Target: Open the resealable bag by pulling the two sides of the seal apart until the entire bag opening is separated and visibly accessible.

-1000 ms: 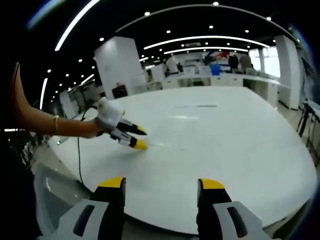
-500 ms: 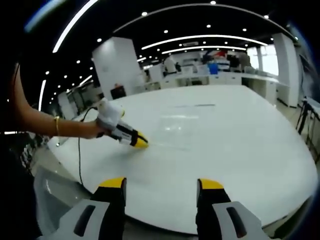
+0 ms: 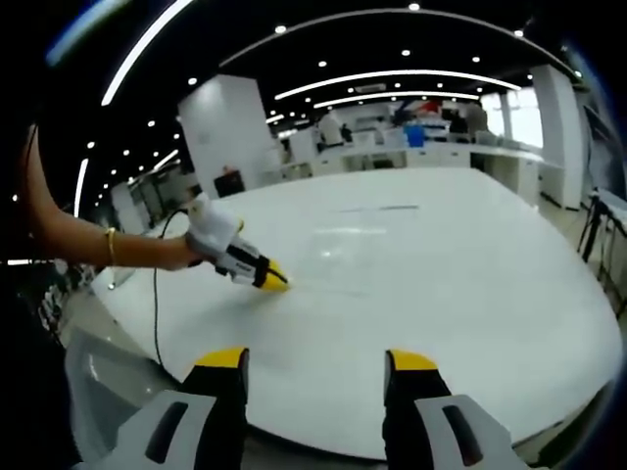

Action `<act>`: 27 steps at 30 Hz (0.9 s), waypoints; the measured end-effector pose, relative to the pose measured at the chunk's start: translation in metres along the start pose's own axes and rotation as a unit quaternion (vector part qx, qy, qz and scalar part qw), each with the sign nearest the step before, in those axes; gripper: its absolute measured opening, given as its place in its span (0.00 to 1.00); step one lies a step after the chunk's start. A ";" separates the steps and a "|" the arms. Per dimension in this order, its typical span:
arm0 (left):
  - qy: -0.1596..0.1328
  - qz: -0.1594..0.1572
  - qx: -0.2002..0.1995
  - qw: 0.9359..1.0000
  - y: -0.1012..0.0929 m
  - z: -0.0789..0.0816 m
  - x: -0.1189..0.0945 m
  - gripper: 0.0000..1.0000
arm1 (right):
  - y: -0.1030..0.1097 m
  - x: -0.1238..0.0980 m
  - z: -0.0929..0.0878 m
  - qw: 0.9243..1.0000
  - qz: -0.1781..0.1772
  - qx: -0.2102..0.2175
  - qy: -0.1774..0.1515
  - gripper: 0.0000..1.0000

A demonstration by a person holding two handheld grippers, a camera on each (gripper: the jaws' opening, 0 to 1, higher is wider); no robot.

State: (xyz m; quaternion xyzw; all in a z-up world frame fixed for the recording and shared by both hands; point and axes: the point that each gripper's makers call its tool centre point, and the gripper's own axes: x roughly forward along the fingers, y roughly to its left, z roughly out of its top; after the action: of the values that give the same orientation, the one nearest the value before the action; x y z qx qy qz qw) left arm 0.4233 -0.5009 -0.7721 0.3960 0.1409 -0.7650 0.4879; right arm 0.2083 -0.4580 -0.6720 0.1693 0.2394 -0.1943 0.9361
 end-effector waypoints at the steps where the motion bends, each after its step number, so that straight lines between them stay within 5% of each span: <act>1: 0.000 0.000 0.004 1.000 -0.001 0.001 -0.001 0.01 | 0.000 0.000 0.000 1.000 0.000 0.000 0.000 0.53; 27: -0.004 0.009 0.079 0.997 -0.017 0.016 -0.035 0.00 | 0.003 -0.001 0.002 1.000 0.005 -0.009 -0.007 0.53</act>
State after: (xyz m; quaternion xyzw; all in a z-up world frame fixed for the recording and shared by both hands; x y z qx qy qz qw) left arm 0.4086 -0.4806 -0.7384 0.4320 0.0746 -0.7709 0.4622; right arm 0.2097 -0.4564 -0.6690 0.1607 0.2338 -0.1887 0.9402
